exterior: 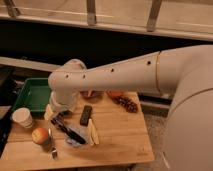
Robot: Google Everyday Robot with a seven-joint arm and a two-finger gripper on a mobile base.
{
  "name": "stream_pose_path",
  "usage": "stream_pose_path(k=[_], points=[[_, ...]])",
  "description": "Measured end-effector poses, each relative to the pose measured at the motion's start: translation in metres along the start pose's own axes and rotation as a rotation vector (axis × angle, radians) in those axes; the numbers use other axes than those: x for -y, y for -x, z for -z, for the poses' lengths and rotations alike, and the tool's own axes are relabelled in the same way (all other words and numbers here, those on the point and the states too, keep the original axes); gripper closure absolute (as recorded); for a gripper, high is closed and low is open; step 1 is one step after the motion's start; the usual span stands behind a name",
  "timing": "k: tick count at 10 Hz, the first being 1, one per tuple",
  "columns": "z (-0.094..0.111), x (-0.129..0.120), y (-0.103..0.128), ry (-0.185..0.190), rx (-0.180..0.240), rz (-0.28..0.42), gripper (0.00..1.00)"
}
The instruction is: Place fork in paper cup
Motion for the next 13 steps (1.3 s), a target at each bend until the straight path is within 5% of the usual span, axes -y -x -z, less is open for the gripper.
stream_pose_path(k=[8, 10, 13], points=[[-0.055, -0.047, -0.015, 0.113, -0.064, 0.054, 0.29], [-0.077, -0.066, -0.026, 0.163, -0.126, 0.097, 0.29], [-0.079, -0.067, -0.027, 0.166, -0.135, 0.101, 0.29]])
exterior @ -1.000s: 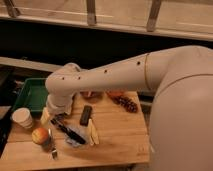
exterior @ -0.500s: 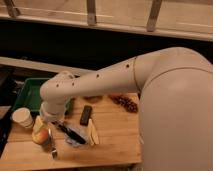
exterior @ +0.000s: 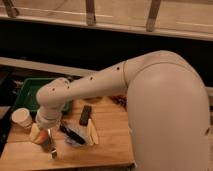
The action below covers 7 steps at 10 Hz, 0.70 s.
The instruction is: Place fork in paper cup
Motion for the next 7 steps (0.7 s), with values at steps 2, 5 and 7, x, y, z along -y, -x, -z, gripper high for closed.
stream_pose_path(k=[2, 5, 7], points=[[0.0, 0.001, 0.0, -0.007, -0.002, 0.004, 0.29], [-0.014, -0.01, 0.006, -0.016, -0.018, 0.015, 0.29], [-0.025, -0.01, -0.003, -0.005, -0.024, 0.005, 0.29]])
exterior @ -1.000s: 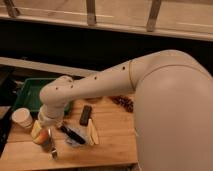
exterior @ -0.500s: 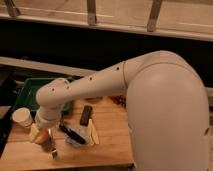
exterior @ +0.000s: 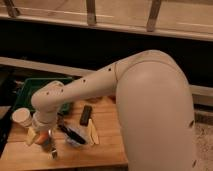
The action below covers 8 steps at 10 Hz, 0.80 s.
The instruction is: Place fork in paper cup
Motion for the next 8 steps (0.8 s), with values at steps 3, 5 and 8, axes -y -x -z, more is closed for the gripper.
stream_pose_path(k=[3, 5, 8], points=[[-0.018, 0.003, -0.016, 0.026, -0.012, -0.037, 0.29], [-0.032, 0.008, -0.027, 0.052, -0.021, -0.068, 0.29], [-0.067, 0.016, -0.046, 0.122, -0.046, -0.132, 0.29]])
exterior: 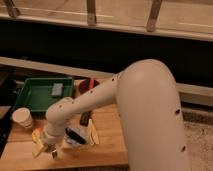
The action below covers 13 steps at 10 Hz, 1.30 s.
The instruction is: Place fork in paper cup
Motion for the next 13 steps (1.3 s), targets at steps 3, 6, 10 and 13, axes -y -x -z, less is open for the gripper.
stream_pose_path(k=[3, 6, 10, 13], points=[[-0.009, 0.008, -0.017, 0.051, 0.001, -0.041, 0.29], [-0.009, 0.007, -0.017, 0.052, 0.001, -0.04, 0.29], [-0.016, 0.006, -0.012, 0.019, -0.038, -0.048, 0.29], [-0.019, 0.001, -0.011, -0.045, -0.066, -0.041, 0.29]])
